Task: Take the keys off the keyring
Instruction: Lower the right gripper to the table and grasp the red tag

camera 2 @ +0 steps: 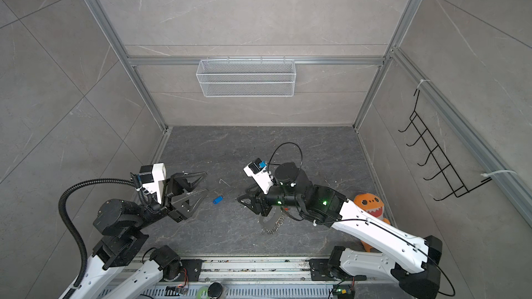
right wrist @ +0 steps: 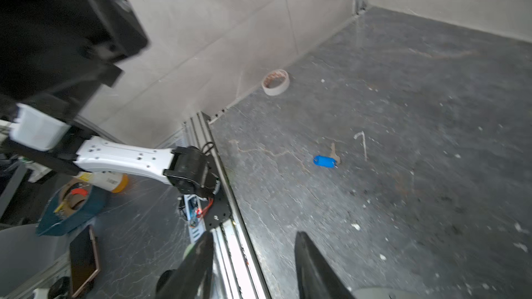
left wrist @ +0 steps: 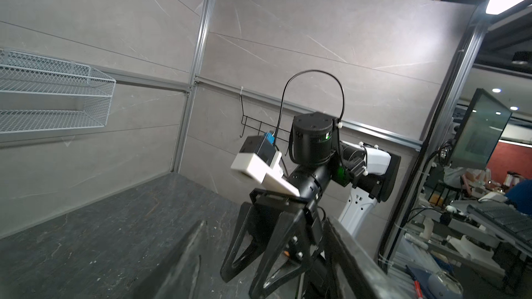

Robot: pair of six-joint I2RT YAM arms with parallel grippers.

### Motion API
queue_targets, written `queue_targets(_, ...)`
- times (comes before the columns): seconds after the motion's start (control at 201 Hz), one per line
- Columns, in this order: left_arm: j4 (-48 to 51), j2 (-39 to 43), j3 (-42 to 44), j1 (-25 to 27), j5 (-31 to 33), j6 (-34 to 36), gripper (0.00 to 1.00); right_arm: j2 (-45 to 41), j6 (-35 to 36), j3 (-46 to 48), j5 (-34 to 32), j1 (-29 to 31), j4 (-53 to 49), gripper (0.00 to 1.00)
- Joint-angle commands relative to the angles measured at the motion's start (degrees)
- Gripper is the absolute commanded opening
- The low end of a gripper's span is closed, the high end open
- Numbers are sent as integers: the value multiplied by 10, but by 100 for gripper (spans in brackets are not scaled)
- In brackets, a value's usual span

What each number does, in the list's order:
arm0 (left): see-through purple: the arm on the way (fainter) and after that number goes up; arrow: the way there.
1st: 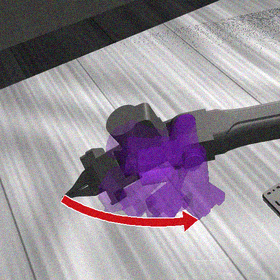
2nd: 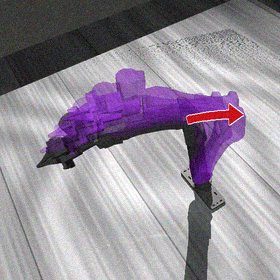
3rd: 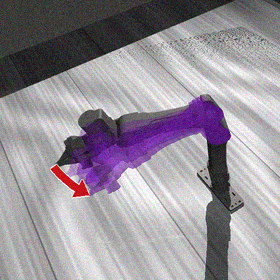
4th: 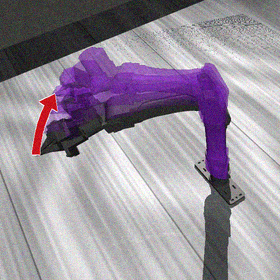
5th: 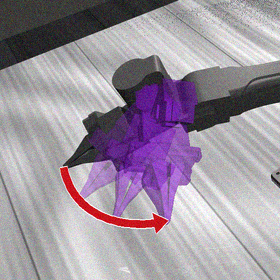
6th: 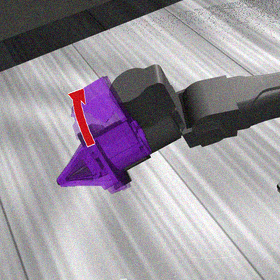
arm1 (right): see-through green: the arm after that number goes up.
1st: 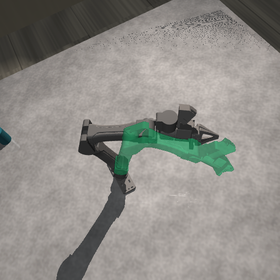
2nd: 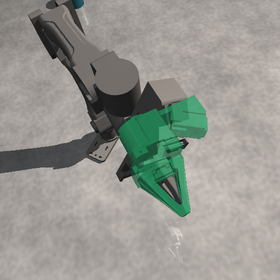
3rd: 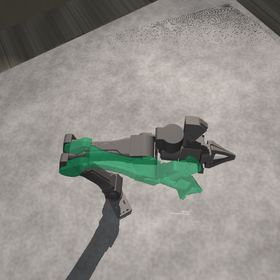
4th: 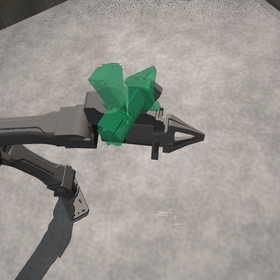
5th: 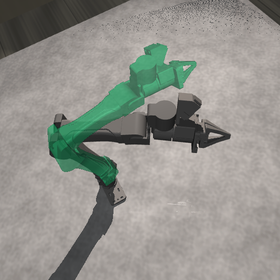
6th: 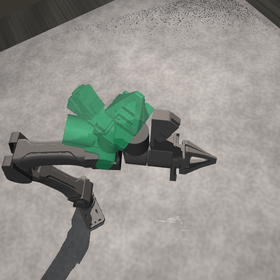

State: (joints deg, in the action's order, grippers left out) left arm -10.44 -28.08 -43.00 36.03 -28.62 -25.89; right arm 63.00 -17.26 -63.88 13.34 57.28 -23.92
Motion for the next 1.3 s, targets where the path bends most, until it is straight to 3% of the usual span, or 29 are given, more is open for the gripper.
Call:
queue_targets(0.0,12,3,5,2,43,7,99,6,-58,43,-89,-10,-45,50)
queue_targets(0.11,16,4,10,2,57,-3,100,23,-105,84,-125,-47,-76,50)
queue_targets(0.299,26,9,22,2,73,-16,100,50,-146,159,-117,-124,-70,49)
queue_targets(0.413,36,9,24,2,50,-11,100,86,-158,188,-109,-157,-67,49)
queue_targets(0.543,44,10,27,2,31,6,86,120,-154,210,-121,-193,-57,49)
queue_targets(0.638,44,10,31,3,25,7,83,141,-148,218,-119,-217,-32,51)
queue_targets(1.026,22,10,53,2,15,-8,94,245,-123,190,-92,-250,7,47)
queue_targets(1.161,24,12,54,2,16,-7,92,249,-117,186,-86,-251,3,43)
queue_targets(1.29,23,11,54,3,7,-7,85,251,-111,181,-87,-253,-2,36)
